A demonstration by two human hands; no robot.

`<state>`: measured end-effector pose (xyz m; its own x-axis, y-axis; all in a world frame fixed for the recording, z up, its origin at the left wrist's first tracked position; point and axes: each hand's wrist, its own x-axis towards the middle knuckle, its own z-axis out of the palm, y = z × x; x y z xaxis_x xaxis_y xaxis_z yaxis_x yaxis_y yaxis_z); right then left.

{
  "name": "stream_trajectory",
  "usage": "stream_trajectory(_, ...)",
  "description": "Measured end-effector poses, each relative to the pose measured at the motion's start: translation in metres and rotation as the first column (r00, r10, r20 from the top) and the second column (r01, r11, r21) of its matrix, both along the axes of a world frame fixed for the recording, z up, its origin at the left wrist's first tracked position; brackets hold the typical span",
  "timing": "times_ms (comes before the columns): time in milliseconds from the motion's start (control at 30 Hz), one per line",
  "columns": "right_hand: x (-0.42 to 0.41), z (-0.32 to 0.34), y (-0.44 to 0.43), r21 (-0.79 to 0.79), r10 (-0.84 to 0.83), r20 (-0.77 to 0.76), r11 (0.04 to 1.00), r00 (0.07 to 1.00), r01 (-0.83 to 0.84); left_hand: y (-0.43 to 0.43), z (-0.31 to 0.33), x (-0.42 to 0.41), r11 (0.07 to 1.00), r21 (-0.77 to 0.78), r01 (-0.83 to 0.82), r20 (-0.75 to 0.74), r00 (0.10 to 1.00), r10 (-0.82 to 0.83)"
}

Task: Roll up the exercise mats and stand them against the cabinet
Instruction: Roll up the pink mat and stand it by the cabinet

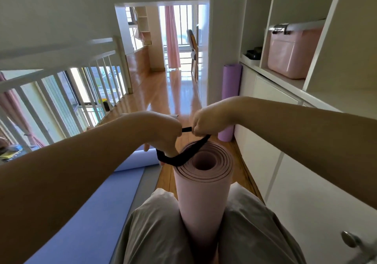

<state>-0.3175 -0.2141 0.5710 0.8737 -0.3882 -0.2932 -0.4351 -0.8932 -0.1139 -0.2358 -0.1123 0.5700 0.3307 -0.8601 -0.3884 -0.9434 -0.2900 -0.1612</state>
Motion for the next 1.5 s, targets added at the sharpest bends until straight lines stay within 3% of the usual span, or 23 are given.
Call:
stream_trajectory(67,0.009,0.004,0.005,0.022,0.029,-0.059,0.999,0.998,-0.027,-0.001,-0.001,-0.005,0.999,0.040,0.030,-0.001,1.000,-0.030)
stream_trajectory(167,0.017,0.004,0.017,-0.161,0.098,-0.092,0.981,0.991,-0.112,0.006,0.001,-0.021,0.995,0.023,0.095,0.043,0.994,-0.096)
stream_trajectory(333,-0.008,0.006,0.018,-0.395,0.036,-0.059,0.917,0.998,-0.057,0.026,0.001,-0.019,0.993,0.051,0.106,0.032,0.994,-0.108)
stream_trajectory(467,-0.054,0.015,0.001,-0.325,-0.031,-0.109,0.946,0.994,-0.006,0.057,-0.011,-0.014,0.994,-0.021,0.111,0.019,0.994,-0.110)
stream_trajectory(600,-0.088,-0.018,0.005,-0.219,-0.097,-0.192,0.974,0.977,0.054,0.066,-0.047,-0.019,0.987,-0.094,0.127,0.005,0.992,-0.127)
stream_trajectory(800,-0.081,-0.051,-0.014,-0.177,-0.089,0.034,0.980,0.995,0.094,0.047,-0.040,-0.004,0.992,-0.096,0.081,-0.049,0.995,-0.086)
stream_trajectory(933,-0.064,-0.061,-0.028,-0.141,-0.059,0.071,0.988,0.996,0.069,0.025,-0.037,0.007,0.995,-0.070,0.075,-0.070,0.994,-0.079)
stream_trajectory(1033,-0.060,-0.069,-0.031,-0.139,0.018,0.040,0.990,0.999,-0.013,0.018,-0.050,0.018,0.995,-0.025,0.095,-0.120,0.988,-0.097)
stream_trajectory(1133,-0.066,-0.088,-0.032,-0.022,-0.034,-0.015,0.999,0.999,0.033,0.023,-0.085,0.027,0.997,0.020,0.068,-0.233,0.971,-0.062)
stream_trajectory(1200,-0.072,-0.109,-0.028,0.030,-0.067,-0.101,0.997,0.993,0.070,0.029,-0.115,0.021,0.998,0.034,0.056,-0.221,0.974,-0.047)
stream_trajectory(1300,-0.075,-0.135,-0.021,-0.066,-0.079,-0.141,0.995,0.987,0.070,0.030,-0.143,0.012,0.999,0.043,0.010,-0.147,0.989,-0.003)
stream_trajectory(1400,-0.068,-0.147,-0.023,-0.188,-0.047,-0.088,0.982,0.995,0.030,0.024,-0.152,0.019,1.000,0.006,0.002,-0.077,0.997,-0.001)
stream_trajectory(1500,-0.055,-0.151,-0.032,-0.203,-0.045,-0.041,0.979,0.998,0.035,0.015,-0.154,0.030,0.999,-0.034,-0.009,-0.032,0.999,0.007)
